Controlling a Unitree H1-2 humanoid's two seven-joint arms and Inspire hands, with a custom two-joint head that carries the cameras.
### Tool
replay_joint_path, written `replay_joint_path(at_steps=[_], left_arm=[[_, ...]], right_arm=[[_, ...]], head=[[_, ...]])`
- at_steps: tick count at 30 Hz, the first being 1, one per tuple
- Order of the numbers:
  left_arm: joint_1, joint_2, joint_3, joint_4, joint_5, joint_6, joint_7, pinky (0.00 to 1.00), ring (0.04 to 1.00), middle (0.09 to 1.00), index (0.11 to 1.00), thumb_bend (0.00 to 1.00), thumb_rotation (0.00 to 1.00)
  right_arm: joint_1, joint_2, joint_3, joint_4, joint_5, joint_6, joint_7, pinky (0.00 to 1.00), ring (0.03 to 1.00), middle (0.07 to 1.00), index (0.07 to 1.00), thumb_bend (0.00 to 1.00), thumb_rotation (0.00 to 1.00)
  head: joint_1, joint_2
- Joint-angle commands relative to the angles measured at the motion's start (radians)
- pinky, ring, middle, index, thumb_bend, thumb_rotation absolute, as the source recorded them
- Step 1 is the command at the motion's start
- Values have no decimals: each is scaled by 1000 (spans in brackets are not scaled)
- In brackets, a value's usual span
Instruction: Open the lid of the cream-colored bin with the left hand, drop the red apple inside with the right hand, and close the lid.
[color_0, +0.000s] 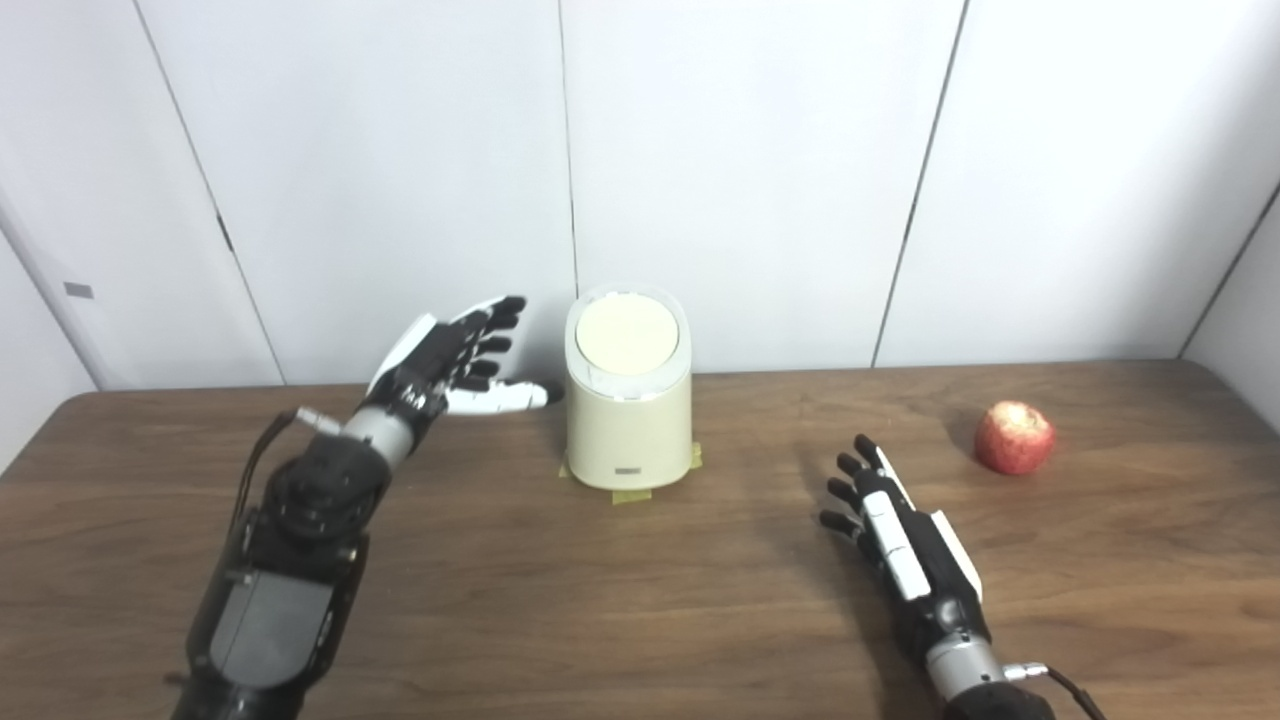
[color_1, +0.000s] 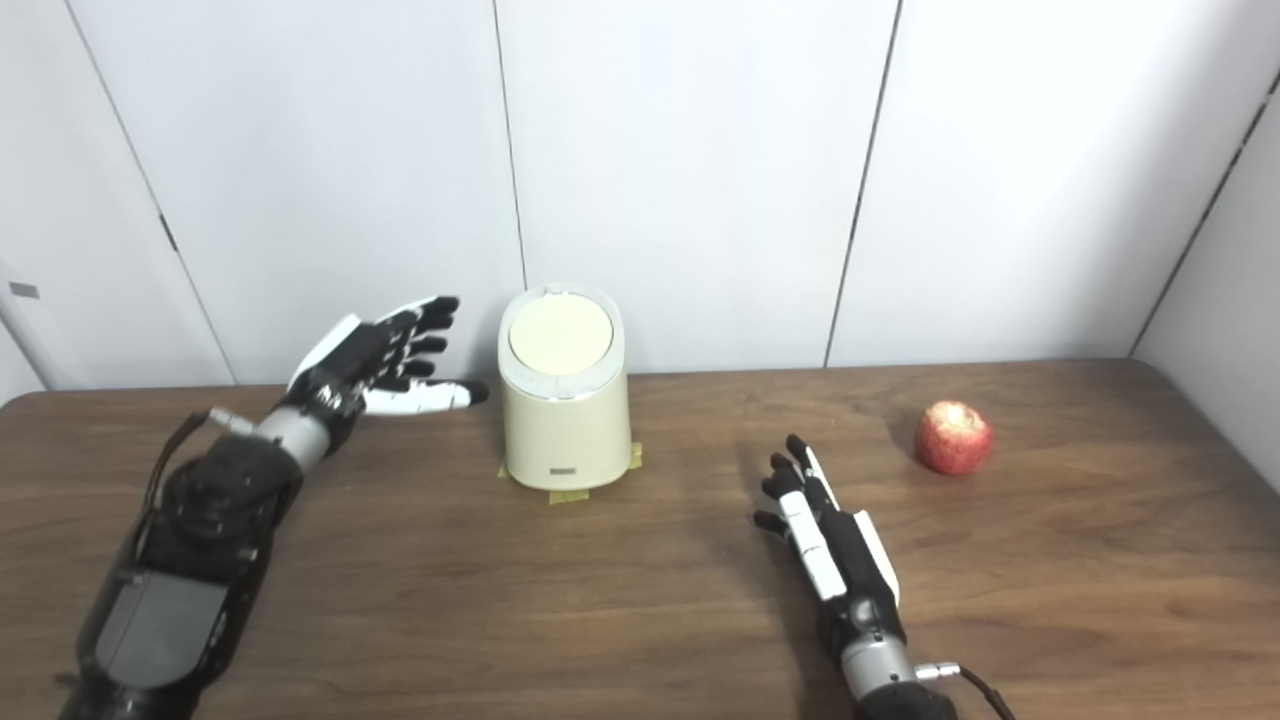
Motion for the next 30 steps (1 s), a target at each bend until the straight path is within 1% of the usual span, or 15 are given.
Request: replay_joint_path(at_steps=[1, 3, 7, 9, 11, 12, 16, 20, 22, 24, 27, 29, 30], left_arm=[[-113, 4, 2, 12, 35, -4, -10, 825, 895, 928, 934, 805, 109], [-144, 1, 0, 37, 52, -4, -21, 834, 896, 926, 933, 812, 111], [-237, 5, -14, 119, 98, -4, -104, 881, 918, 935, 945, 814, 148], [-271, 0, -6, 155, 111, -4, -142, 921, 952, 954, 959, 819, 138], [-314, -14, 6, 201, 150, -4, -176, 944, 965, 964, 973, 829, 139], [-326, -21, 14, 215, 167, -4, -188, 965, 972, 970, 982, 836, 133], [-362, -53, 56, 262, 223, -4, -218, 998, 991, 979, 997, 857, 137], [-411, -69, 60, 328, 288, -4, -252, 1000, 1000, 997, 1000, 872, 173], [-437, -65, 32, 357, 312, -4, -259, 1000, 1000, 1000, 1000, 878, 172], [-466, -59, -15, 389, 333, -4, -249, 987, 996, 1000, 1000, 894, 165], [-513, -56, -99, 443, 382, -4, -227, 914, 965, 990, 1000, 945, 153], [-543, -64, -152, 480, 418, -5, -212, 855, 945, 969, 1000, 982, 153], [-558, -71, -178, 502, 441, -4, -203, 846, 950, 974, 1000, 994, 149]], right_arm=[[-20, 0, -2, -42, -4, -16, -3, 816, 912, 951, 977, 541, 885], [-20, 2, -2, -43, -5, -11, -6, 815, 909, 950, 976, 538, 881], [-19, -1, 0, -38, -5, -20, -4, 812, 904, 949, 975, 536, 856], [-18, -3, 2, -41, -8, -21, -4, 810, 902, 950, 979, 550, 848], [-17, -5, 5, -44, -16, -21, -5, 805, 900, 949, 981, 557, 850], [-16, -6, 6, -45, -19, -22, -5, 802, 899, 949, 982, 561, 852], [-17, -1, 5, -47, -19, -18, -6, 801, 898, 948, 981, 556, 846], [-18, 1, 4, -45, -11, -19, -2, 812, 905, 953, 983, 548, 830], [-17, 3, 5, -44, -14, -19, -3, 809, 904, 953, 980, 533, 834], [-18, 6, 4, -44, -13, -16, -6, 806, 901, 951, 977, 526, 832], [-16, 6, 5, -44, -14, -18, -5, 809, 901, 952, 979, 520, 834], [-15, 7, 5, -45, -15, -16, -6, 810, 901, 952, 979, 526, 836], [-15, 8, 4, -45, -15, -14, -6, 810, 901, 951, 978, 522, 837]], head=[[1, 2], [1, 2], [5, -1], [5, -2], [3, -3], [3, -3], [2, -4], [2, -4], [2, -6], [2, -6], [4, -6], [4, -6], [4, -6]])
